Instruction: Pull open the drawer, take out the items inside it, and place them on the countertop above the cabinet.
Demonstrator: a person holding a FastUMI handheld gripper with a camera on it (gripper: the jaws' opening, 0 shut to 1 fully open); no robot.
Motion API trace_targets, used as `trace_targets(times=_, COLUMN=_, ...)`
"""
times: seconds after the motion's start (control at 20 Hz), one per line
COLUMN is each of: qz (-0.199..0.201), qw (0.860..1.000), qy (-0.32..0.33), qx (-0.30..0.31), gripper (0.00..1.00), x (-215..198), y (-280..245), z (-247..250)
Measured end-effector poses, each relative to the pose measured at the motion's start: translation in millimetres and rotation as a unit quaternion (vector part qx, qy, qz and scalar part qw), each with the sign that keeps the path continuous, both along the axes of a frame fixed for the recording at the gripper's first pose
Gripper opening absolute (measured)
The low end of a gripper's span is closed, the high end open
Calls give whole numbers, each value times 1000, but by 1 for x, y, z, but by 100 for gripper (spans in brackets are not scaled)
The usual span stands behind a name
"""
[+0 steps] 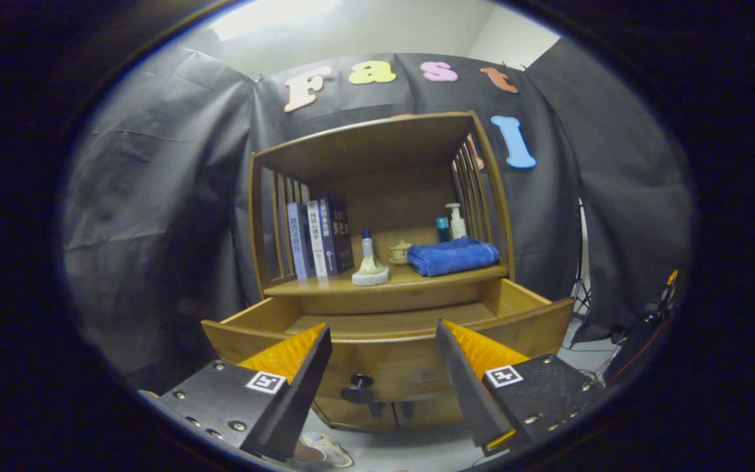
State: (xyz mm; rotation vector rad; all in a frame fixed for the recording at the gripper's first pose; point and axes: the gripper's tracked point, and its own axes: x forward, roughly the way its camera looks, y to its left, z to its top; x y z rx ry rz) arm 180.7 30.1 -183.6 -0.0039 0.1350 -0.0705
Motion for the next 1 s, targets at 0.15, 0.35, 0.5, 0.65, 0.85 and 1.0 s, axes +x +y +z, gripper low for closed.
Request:
trace_targets(times=0.15, qz=-21, qw=999, qy=47, qx=4, gripper=95, x=8, y=-10, z=-26)
trace_targets(times=0.35, qz=-58, qw=995, qy=83, qx=15, gripper=95, x=26, y=-29, z=-48)
trace_targets(times=0.5, qz=-59, qw=992, qy=110, qx=4, gripper=95, x=36, y=-25, z=-64)
trace_targets(times=0.65, qz=-62, qw=992, qy=107, qx=-19, gripper=96, x=38, y=-24, z=-64)
trace_targets(times=0.85, qz=-63, qw=992, qy=106, qx=-23, gripper=95, x=39, y=-23, z=-62)
trace_targets(times=1.0, qz=-63, qw=992, qy=104, qx=-26, gripper=95, x=44, y=-23, z=-61)
